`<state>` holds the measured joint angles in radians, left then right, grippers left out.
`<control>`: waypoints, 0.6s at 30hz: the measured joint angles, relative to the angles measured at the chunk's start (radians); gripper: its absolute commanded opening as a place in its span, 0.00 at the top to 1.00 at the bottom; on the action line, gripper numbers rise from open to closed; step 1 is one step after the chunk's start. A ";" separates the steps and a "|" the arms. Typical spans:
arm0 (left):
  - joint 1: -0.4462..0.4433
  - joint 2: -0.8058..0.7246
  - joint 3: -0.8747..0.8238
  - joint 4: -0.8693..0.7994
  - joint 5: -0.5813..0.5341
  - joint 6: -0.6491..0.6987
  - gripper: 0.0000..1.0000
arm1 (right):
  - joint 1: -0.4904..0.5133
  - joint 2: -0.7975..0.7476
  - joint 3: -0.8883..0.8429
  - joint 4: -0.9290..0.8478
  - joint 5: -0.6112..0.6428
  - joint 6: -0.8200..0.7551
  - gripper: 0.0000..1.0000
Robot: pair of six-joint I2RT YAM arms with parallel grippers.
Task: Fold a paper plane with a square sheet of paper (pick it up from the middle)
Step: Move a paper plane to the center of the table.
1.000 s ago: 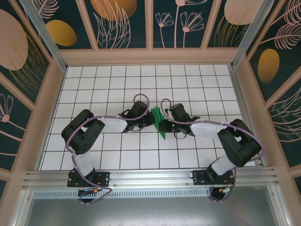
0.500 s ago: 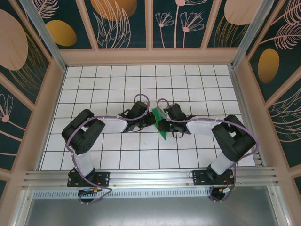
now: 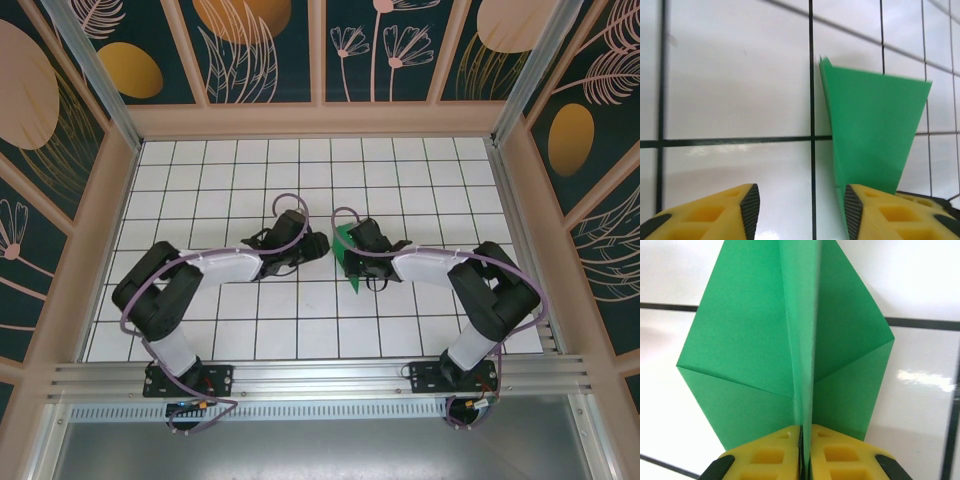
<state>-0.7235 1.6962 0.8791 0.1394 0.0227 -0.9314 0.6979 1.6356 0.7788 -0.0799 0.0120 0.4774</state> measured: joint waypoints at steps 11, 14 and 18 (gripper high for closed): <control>0.037 -0.090 -0.023 -0.135 -0.217 -0.082 0.14 | 0.024 0.065 0.076 -0.058 0.097 0.023 0.82; 0.037 -0.093 -0.037 -0.162 -0.246 -0.099 0.09 | 0.028 0.080 0.091 -0.058 0.104 0.035 0.82; 0.043 -0.108 -0.060 -0.178 -0.270 -0.114 0.05 | 0.035 0.090 0.098 -0.056 0.122 0.058 0.82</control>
<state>-0.6804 1.5887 0.8192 -0.0387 -0.2470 -1.0458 0.7334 1.7256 0.8764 -0.1364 0.1345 0.5350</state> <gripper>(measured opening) 0.940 0.179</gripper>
